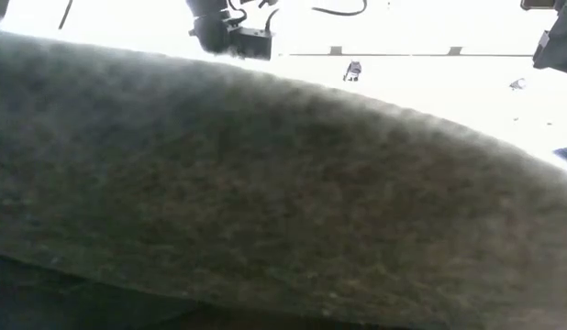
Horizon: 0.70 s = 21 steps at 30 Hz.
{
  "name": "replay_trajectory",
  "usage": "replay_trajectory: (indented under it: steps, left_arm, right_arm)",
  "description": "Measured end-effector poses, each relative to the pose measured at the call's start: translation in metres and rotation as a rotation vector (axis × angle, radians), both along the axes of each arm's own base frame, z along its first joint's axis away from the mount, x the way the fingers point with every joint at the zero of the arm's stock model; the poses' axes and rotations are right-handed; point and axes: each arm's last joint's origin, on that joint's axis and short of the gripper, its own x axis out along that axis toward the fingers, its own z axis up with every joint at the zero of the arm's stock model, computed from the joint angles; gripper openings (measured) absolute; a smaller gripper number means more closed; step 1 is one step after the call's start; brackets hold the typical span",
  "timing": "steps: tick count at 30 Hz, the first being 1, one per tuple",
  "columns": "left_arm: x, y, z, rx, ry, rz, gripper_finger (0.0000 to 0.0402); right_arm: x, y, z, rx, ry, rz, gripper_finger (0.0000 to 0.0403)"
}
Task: Pick & Place hat
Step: Put the top right blue cap into the left transparent bin
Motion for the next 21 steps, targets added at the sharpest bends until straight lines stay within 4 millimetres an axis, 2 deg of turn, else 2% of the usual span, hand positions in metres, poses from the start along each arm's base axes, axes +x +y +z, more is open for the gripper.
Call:
replay_trajectory:
  steps: [10, 16, 21]
  left_arm:
    - [0.0003, -0.0002, -0.0007, -0.061, -0.016, 0.002, 0.0010]
    - [0.0006, 0.0014, -0.0017, -0.156, -0.052, 0.037, 0.0010]
    - [0.0009, -0.0007, -0.0024, -0.217, -0.051, 0.016, 0.0035]
  right_arm:
    - [0.0009, 0.0005, -0.0035, 0.015, 0.014, -0.017, 0.0224]
    - [0.0015, 0.0008, -0.0057, 0.017, 0.022, -0.019, 0.0224]
    - [0.0017, 0.0009, -0.0066, 0.020, 0.026, -0.024, 0.0224]
